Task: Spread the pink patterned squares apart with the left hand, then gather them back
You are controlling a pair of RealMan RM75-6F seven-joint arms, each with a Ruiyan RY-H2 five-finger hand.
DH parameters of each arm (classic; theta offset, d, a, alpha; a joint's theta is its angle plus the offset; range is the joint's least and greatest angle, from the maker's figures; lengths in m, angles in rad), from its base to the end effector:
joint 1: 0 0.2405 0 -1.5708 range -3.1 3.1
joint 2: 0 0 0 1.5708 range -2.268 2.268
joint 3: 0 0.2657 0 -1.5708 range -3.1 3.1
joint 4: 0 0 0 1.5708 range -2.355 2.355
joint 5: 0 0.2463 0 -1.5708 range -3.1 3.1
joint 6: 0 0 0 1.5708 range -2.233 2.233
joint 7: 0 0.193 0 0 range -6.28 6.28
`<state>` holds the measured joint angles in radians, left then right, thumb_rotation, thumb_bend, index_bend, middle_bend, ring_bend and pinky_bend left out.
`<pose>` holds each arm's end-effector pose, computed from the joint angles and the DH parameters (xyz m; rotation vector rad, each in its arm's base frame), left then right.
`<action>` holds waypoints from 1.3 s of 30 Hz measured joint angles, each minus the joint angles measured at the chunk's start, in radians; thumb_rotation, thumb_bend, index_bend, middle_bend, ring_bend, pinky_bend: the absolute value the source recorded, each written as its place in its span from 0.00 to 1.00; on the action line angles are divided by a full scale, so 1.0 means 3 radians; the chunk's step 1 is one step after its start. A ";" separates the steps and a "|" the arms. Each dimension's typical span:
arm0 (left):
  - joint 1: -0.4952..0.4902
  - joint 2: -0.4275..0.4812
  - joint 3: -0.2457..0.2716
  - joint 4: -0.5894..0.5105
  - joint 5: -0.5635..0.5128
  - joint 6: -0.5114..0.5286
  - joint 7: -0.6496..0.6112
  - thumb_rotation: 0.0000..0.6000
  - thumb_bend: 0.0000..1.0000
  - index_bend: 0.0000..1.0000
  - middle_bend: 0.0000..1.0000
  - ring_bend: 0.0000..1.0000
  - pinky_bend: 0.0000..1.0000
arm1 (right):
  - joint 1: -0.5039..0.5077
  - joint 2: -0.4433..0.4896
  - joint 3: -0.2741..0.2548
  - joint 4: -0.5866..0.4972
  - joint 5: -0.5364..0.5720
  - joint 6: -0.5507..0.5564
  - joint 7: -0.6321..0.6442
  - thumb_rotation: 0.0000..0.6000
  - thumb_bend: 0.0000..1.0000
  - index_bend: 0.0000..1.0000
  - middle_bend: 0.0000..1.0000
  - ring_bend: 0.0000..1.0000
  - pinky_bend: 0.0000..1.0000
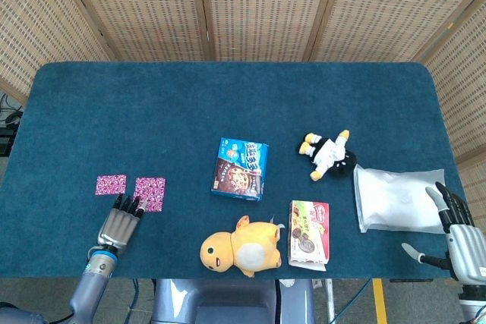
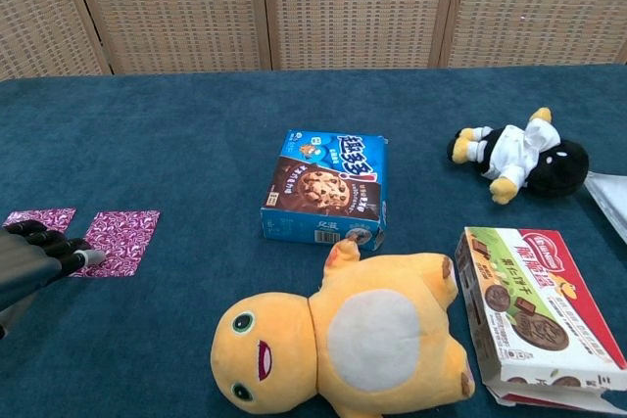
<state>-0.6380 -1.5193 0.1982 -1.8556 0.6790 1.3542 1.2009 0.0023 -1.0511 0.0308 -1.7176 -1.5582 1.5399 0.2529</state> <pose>-0.2432 0.2470 -0.0768 -1.9823 -0.6667 -0.0393 -0.3213 -0.2012 0.1437 1.2577 -1.1216 1.1177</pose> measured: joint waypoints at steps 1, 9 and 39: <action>0.0012 0.0001 0.0018 -0.0018 0.0026 0.0010 0.0003 1.00 0.95 0.00 0.00 0.00 0.00 | 0.0000 0.0000 0.0000 0.0000 0.0001 -0.0001 0.0001 1.00 0.11 0.04 0.00 0.00 0.00; 0.0100 -0.0013 0.0094 -0.0083 0.0131 0.0071 0.0006 1.00 0.95 0.00 0.00 0.00 0.00 | 0.0003 -0.0005 0.0000 0.0002 -0.0007 0.0000 -0.0011 1.00 0.10 0.04 0.00 0.00 0.00; 0.0312 0.0082 0.0153 -0.0290 0.0282 0.0144 -0.0071 1.00 0.95 0.00 0.00 0.00 0.00 | 0.0002 -0.0015 -0.0005 -0.0003 -0.0015 0.0003 -0.0035 1.00 0.11 0.04 0.00 0.00 0.00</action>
<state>-0.5445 -1.4947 0.2443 -1.9425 0.7635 1.3974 1.1797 0.0029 -1.0556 0.0294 -1.7186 -1.5627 1.5408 0.2423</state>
